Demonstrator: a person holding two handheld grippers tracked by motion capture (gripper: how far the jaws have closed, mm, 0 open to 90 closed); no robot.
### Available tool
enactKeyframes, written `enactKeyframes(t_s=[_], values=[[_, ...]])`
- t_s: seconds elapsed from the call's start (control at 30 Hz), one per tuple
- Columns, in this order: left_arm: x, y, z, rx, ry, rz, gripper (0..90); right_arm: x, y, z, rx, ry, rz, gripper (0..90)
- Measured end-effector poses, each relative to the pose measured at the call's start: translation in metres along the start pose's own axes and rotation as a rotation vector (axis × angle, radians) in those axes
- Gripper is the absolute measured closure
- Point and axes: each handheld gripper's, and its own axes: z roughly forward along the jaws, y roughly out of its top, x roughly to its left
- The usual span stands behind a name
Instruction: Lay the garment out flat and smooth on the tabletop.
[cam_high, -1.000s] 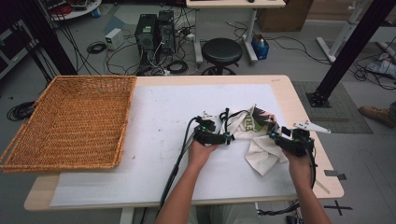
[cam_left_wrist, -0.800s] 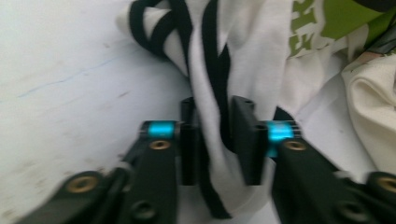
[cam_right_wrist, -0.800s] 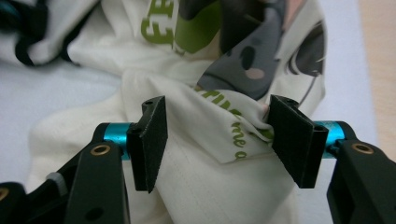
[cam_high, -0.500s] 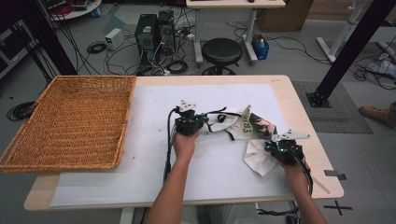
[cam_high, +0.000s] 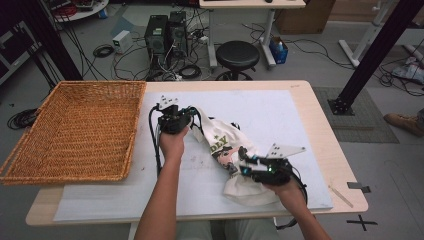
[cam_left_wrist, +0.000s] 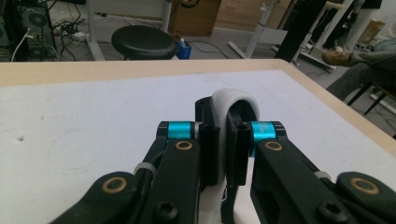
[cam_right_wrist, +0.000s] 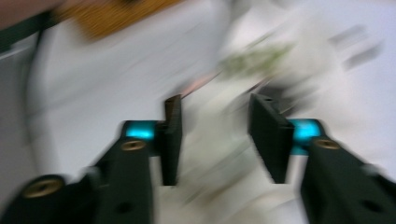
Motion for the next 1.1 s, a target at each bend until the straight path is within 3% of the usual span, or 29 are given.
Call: enactKeyframes(t_s=[0.07,0.1,0.13,0.23,0.27,0.33,0.37,0.4,0.47,0.53,0.6,0.67,0.73,0.8,0.87,0.93,0.97,1.1], values=[[0.0,-0.001,0.002,0.005,-0.009,0.0,85.6,-0.003,0.013,0.013,0.028,-0.072,0.005,44.6],[-0.001,-0.001,0.003,0.005,-0.011,0.001,85.6,-0.001,0.018,0.024,0.06,-0.084,-0.011,42.0],[-0.001,-0.001,0.005,0.006,-0.016,0.001,85.6,0.003,0.023,0.037,0.096,-0.088,-0.027,37.6],[-0.003,-0.002,0.008,0.01,-0.02,0.002,85.6,0.016,0.029,0.078,0.198,-0.086,-0.107,38.7],[-0.003,-0.002,0.008,0.008,-0.021,-0.002,85.6,0.018,0.028,0.092,0.258,-0.113,-0.14,45.2],[-0.002,-0.002,0.009,-0.002,-0.022,-0.014,85.6,0.014,0.024,0.111,0.376,-0.086,-0.139,62.3],[-0.002,-0.002,0.009,-0.005,-0.023,-0.016,85.6,0.013,0.024,0.112,0.377,-0.072,-0.139,79.8],[-0.002,-0.002,0.01,-0.007,-0.024,-0.016,85.4,0.013,0.025,0.11,0.375,-0.067,-0.167,89.0],[-0.003,-0.002,0.011,-0.01,-0.011,-0.021,82.4,0.012,0.028,0.1,0.331,-0.056,-0.183,90.0],[-0.003,-0.003,0.013,-0.003,0.01,-0.04,63.4,0.003,0.034,0.081,0.222,-0.084,-0.143,90.0],[-0.004,-0.004,0.014,0.014,0.018,-0.052,52.5,-0.014,0.04,0.058,0.096,-0.154,-0.07,90.0],[-0.006,-0.004,0.015,0.028,0.015,-0.058,46.4,-0.036,0.042,0.036,0.023,-0.263,-0.008,90.0],[-0.011,-0.006,0.016,0.046,0.009,-0.046,43.3,-0.061,0.04,0.019,0.006,-0.384,0.052,90.0],[-0.018,-0.01,0.018,0.057,-0.002,-0.033,43.2,-0.083,0.035,0.007,0.032,-0.497,0.094,89.8],[-0.025,-0.016,0.021,0.079,-0.026,-0.033,43.1,-0.101,0.028,-0.001,0.077,-0.564,0.156,88.2],[-0.034,-0.024,0.025,0.109,-0.06,-0.023,43.1,-0.112,0.019,-0.011,0.086,-0.57,0.228,80.5],[-0.039,-0.029,0.03,0.133,-0.08,-0.014,43.2,-0.113,0.016,-0.016,0.058,-0.561,0.25,74.3],[-0.06,-0.05,0.054,0.255,-0.185,-0.013,43.2,-0.099,0.013,-0.032,-0.019,-0.552,0.228,62.5]])
